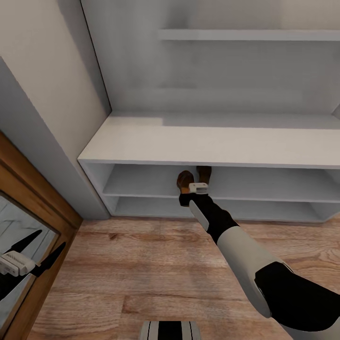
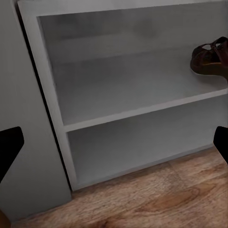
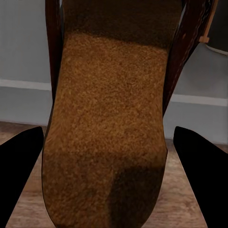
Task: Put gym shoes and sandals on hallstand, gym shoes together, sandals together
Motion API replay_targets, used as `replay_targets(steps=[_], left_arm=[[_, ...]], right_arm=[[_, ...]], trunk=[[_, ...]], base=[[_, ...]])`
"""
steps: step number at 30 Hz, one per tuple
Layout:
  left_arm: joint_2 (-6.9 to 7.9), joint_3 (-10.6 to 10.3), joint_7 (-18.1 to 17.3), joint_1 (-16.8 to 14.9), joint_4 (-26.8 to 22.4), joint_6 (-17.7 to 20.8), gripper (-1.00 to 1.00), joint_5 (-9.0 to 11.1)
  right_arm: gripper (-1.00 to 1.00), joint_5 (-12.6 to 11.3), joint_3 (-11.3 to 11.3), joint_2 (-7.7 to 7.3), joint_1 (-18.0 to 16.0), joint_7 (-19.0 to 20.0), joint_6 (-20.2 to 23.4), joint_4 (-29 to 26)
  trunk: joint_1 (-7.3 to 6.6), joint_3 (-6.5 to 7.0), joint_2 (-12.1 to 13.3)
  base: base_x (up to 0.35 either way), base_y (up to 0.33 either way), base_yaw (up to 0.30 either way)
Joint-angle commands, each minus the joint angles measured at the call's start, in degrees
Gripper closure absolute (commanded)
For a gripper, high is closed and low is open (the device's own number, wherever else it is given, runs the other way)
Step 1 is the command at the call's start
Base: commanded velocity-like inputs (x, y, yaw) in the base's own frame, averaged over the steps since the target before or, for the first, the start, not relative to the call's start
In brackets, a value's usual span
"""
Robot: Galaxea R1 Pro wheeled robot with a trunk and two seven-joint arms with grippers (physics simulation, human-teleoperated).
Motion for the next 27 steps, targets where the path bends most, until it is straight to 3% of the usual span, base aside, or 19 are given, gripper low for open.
replay_targets(steps=[1, 16, 27], left_arm=[[0.00, 0.0, 0.0, 0.0, 0.0, 0.0, -1.00, 0.0], [0.00, 0.0, 0.0, 0.0, 0.0, 0.0, -1.00, 0.0], [0.00, 0.0, 0.0, 0.0, 0.0, 0.0, -1.00, 0.0]], right_arm=[[1.00, 0.0, 0.0, 0.00, 0.0, 0.0, 0.0, 0.0], [1.00, 0.0, 0.0, 0.00, 0.0, 0.0, 0.0, 0.0], [1.00, 0.0, 0.0, 0.00, 0.0, 0.0, 0.0, 0.0]], trunk=[[0.00, 0.00, 0.0], [0.00, 0.00, 0.0], [0.00, 0.00, 0.0]], base=[[0.000, 0.000, 0.000], [0.140, 0.000, 0.000], [0.039, 0.000, 0.000]])
